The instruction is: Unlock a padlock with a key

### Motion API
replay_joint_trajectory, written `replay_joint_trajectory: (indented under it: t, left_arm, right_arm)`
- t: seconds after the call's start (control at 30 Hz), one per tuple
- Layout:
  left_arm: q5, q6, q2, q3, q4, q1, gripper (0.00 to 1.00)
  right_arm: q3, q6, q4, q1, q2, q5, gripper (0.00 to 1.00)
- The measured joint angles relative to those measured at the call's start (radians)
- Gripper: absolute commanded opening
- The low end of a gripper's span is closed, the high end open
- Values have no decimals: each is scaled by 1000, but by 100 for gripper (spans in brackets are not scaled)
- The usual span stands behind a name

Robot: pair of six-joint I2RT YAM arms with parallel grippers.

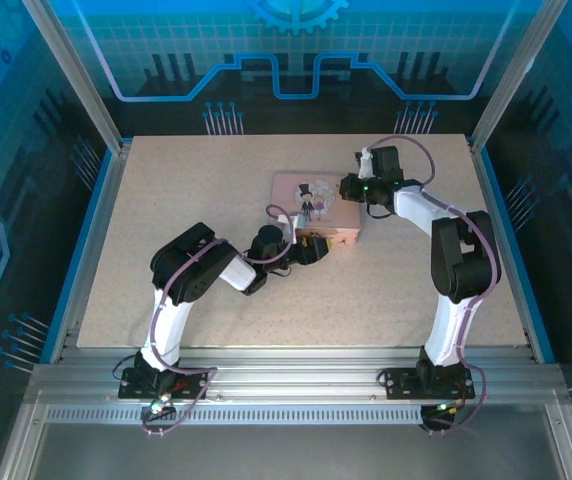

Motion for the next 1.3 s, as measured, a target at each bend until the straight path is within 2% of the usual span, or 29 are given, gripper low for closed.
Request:
replay_joint_trajectory:
  t: [0.13, 0.37, 0.57, 0.73, 1.0, 1.3]
  left_arm:
    - [0, -4, 1, 0, 4, 0, 41]
    - [0, -5, 1, -1, 4, 13, 36]
    - [0, 0, 1, -8, 9, 20, 24]
    - [0, 20, -9, -10, -20, 26, 19]
    - [10, 36, -64, -10, -154, 30, 14]
    - [55, 33, -172, 14, -437, 32, 10]
  right_arm:
    - [-3, 0, 5, 0, -2, 0, 0]
    - [-14, 0, 13, 0, -6, 0, 0]
    - [-27, 1, 22, 0, -16, 0, 0]
    - [-38, 3, 21, 0, -24, -1, 0]
    - [-82, 3, 17, -1, -68, -12, 0]
    - [-220, 13, 45, -25, -233, -53, 0]
